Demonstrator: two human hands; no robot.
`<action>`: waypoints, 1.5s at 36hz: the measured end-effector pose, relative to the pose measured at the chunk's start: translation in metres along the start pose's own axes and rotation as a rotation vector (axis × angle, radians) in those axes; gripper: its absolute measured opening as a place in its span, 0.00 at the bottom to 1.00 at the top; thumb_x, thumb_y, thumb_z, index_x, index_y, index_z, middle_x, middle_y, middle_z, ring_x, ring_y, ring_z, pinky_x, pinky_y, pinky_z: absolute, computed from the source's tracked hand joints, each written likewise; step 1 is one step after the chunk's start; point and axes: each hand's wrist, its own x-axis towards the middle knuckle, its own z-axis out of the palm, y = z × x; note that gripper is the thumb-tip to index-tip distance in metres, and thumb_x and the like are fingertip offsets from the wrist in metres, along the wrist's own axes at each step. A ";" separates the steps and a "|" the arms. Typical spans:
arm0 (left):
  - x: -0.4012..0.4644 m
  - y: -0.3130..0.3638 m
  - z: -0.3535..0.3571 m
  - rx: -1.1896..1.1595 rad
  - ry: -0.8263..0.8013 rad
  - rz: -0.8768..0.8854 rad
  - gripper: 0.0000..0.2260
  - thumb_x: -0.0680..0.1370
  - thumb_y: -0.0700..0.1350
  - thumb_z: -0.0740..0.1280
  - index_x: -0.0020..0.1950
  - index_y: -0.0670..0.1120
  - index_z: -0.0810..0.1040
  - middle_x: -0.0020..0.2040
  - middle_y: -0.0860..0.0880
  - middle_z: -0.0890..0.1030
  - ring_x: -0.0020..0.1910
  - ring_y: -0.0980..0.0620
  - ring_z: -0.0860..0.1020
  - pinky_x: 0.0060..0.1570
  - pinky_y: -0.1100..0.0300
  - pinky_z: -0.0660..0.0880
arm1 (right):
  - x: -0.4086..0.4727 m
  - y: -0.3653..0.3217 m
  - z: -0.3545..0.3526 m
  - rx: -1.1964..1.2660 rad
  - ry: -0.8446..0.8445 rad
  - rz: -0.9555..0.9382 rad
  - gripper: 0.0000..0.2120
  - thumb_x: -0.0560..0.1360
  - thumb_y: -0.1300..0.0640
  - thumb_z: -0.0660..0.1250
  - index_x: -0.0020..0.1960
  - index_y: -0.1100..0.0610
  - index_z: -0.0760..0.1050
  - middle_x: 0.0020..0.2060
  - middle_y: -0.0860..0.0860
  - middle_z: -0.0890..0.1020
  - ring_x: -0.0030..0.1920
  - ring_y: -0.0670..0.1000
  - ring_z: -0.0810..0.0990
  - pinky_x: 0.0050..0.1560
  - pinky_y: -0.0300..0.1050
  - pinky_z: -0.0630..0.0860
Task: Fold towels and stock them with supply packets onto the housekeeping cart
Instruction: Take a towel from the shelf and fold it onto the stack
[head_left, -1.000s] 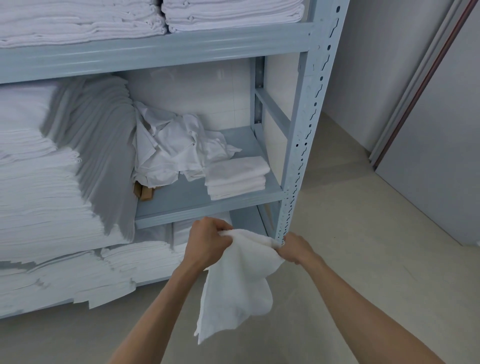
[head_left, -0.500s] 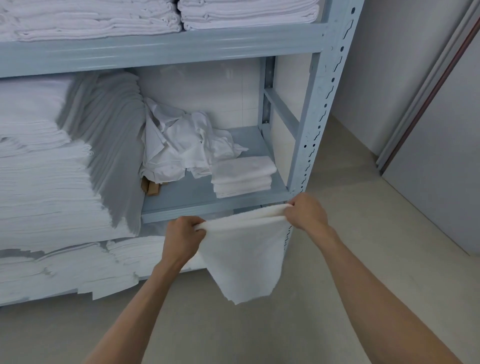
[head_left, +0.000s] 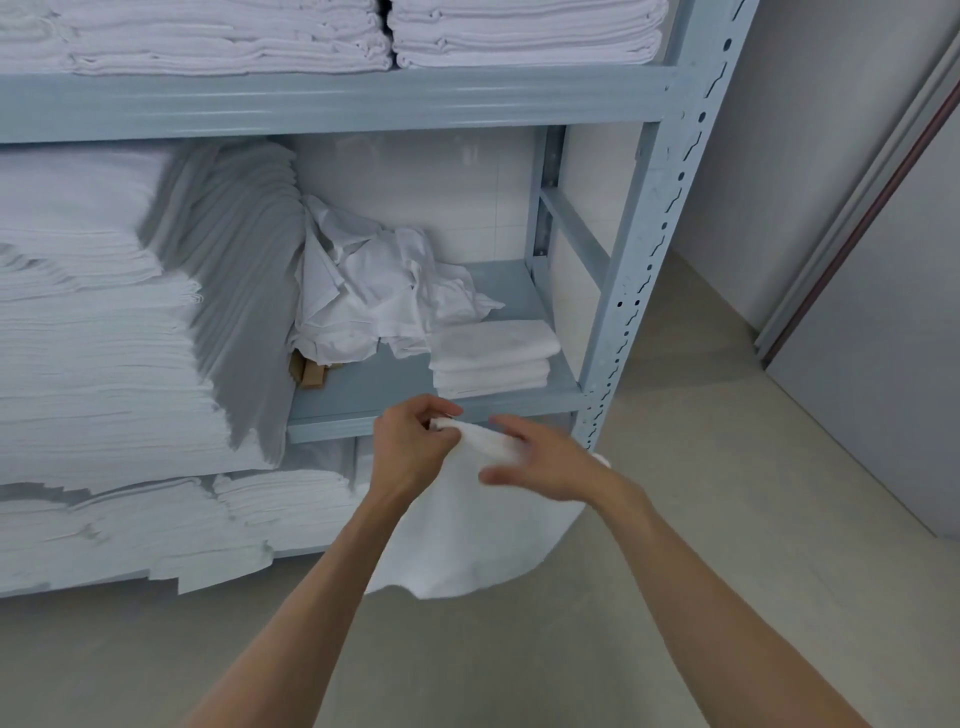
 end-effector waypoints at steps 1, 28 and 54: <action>0.000 -0.001 -0.001 -0.009 0.008 0.003 0.13 0.68 0.33 0.69 0.45 0.49 0.85 0.36 0.53 0.82 0.29 0.62 0.74 0.28 0.73 0.68 | 0.003 -0.003 0.010 -0.061 0.002 -0.020 0.35 0.67 0.38 0.74 0.72 0.43 0.69 0.61 0.41 0.78 0.59 0.45 0.75 0.57 0.42 0.74; -0.024 -0.072 -0.022 -0.328 -0.175 -0.115 0.13 0.68 0.47 0.78 0.47 0.64 0.83 0.49 0.61 0.85 0.47 0.60 0.84 0.41 0.66 0.80 | -0.002 -0.109 -0.042 -0.028 0.185 -0.446 0.13 0.75 0.50 0.72 0.53 0.57 0.84 0.46 0.51 0.86 0.46 0.55 0.82 0.50 0.55 0.77; 0.000 -0.008 0.005 -0.412 -0.418 -0.168 0.09 0.74 0.52 0.74 0.49 0.49 0.86 0.49 0.48 0.87 0.48 0.49 0.86 0.50 0.54 0.81 | 0.012 0.022 -0.049 -0.033 0.582 0.233 0.26 0.82 0.45 0.59 0.72 0.61 0.67 0.66 0.61 0.73 0.68 0.60 0.70 0.63 0.54 0.68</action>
